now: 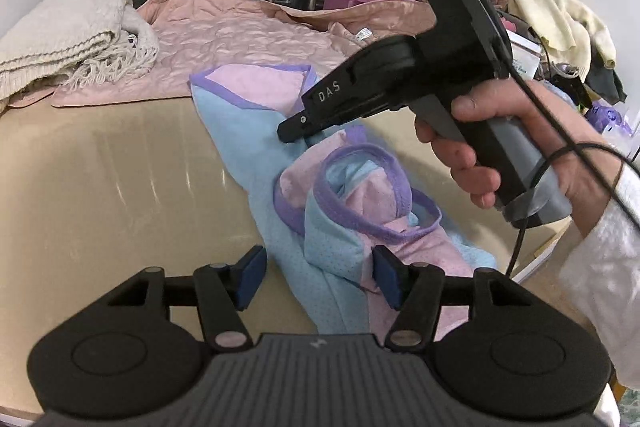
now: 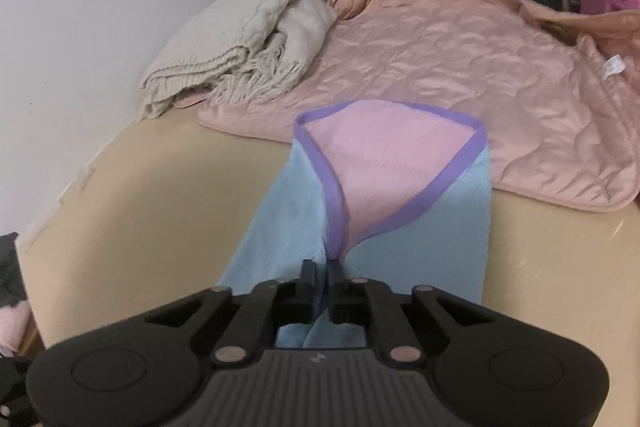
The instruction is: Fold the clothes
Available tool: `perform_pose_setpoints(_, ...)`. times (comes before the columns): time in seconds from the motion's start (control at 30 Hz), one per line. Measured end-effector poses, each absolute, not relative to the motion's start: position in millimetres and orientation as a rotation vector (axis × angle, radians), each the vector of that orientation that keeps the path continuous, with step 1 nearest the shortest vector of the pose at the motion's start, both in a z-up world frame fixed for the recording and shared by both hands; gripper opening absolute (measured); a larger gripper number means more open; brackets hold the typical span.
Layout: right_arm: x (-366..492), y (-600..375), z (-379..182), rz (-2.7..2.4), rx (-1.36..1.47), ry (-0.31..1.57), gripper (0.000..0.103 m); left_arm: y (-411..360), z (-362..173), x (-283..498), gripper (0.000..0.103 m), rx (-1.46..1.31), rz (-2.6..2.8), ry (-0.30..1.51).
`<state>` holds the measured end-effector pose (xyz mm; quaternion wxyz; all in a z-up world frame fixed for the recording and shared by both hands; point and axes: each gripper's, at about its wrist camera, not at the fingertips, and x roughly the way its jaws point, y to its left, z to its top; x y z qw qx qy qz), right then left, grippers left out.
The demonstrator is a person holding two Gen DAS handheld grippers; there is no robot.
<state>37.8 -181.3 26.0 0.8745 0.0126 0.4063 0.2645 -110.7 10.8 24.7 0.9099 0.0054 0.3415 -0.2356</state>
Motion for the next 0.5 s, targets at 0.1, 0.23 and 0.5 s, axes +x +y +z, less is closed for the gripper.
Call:
perform_pose_setpoints(0.1, 5.8, -198.7, 48.0, 0.545, -0.005, 0.744, 0.021, 24.0, 34.2, -127.8, 0.062, 0.01, -0.524, 0.649)
perform_pose_setpoints(0.23, -61.2, -233.3, 60.7, 0.689, -0.038, 0.631, 0.037, 28.9, 39.2, -151.4, 0.068, 0.034, -0.607, 0.577)
perform_pose_setpoints(0.5, -79.7, -236.4, 18.5, 0.545, 0.029, 0.723, 0.007, -1.0, 22.5, -129.7, 0.045, 0.033, -0.639, 0.691)
